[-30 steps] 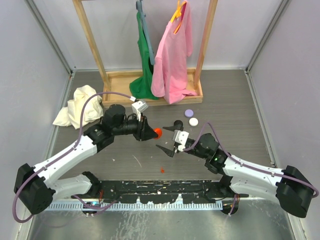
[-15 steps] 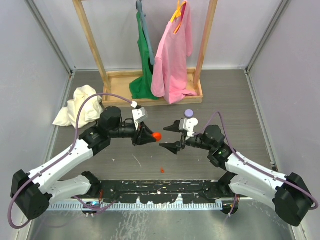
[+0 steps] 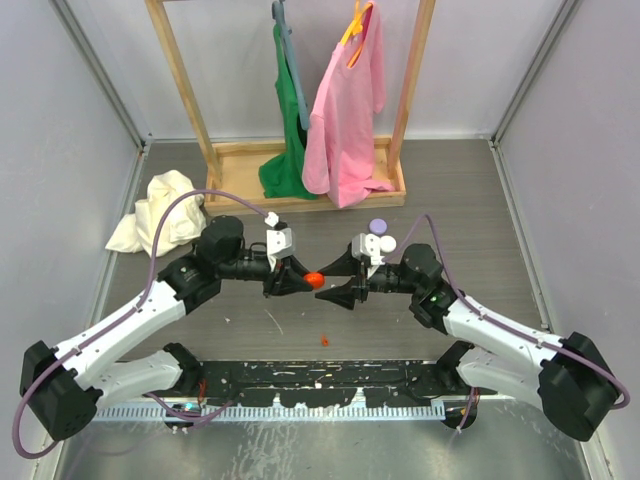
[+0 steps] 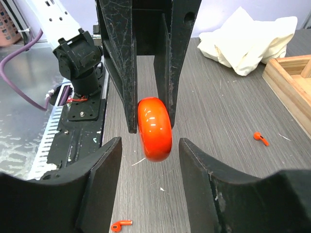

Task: Insert the wireless bluetooth earbuds into the charging case
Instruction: Pick up the charging case at the center of the board.

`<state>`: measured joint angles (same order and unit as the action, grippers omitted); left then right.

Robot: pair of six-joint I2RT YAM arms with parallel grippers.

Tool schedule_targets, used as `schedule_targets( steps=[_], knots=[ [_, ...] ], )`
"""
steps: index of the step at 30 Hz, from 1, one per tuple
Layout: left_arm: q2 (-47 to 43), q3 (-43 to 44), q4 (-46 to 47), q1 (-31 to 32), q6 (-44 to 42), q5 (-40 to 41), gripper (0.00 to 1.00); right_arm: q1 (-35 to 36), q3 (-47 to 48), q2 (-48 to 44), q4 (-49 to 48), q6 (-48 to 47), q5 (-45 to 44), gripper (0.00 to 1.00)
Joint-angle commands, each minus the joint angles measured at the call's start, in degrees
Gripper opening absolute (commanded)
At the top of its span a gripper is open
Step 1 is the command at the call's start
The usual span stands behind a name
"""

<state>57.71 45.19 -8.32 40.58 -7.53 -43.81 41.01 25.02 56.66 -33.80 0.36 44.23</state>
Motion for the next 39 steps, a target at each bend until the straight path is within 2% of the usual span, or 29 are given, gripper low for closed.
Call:
schedule_targets(
  steps=[1,18,24,27,29,34,39],
  knots=[
    [-1.9,1.5,0.6,0.8,-2.6,-1.4,0.00,-0.2,2.6,0.8,-4.0,1.0,2.3,0.54],
    [-1.9,1.9,0.9,2.5,-3.3,-1.9,0.00,-0.2,3.4,2.9,-3.7,0.6,3.9,0.37],
    [-1.9,2.1,1.4,2.8,-3.2,-2.2,0.01,-0.2,3.3,3.5,-3.7,0.5,4.3,0.24],
    [-2.5,1.8,1.5,2.8,-2.4,-1.2,0.08,-0.4,3.2,3.3,-3.7,0.6,4.5,0.13],
    [-3.2,1.2,2.1,2.8,-1.8,0.4,0.17,-0.8,3.0,3.1,-3.9,0.8,4.5,0.07],
    [-5.3,-1.0,4.6,2.8,0.0,3.3,0.41,-1.5,1.0,2.1,-7.6,2.5,3.4,0.02],
    [-5.9,-1.9,5.6,2.8,0.6,5.7,0.55,-1.6,0.0,1.8,-9.6,3.6,3.2,0.01]
  ],
)
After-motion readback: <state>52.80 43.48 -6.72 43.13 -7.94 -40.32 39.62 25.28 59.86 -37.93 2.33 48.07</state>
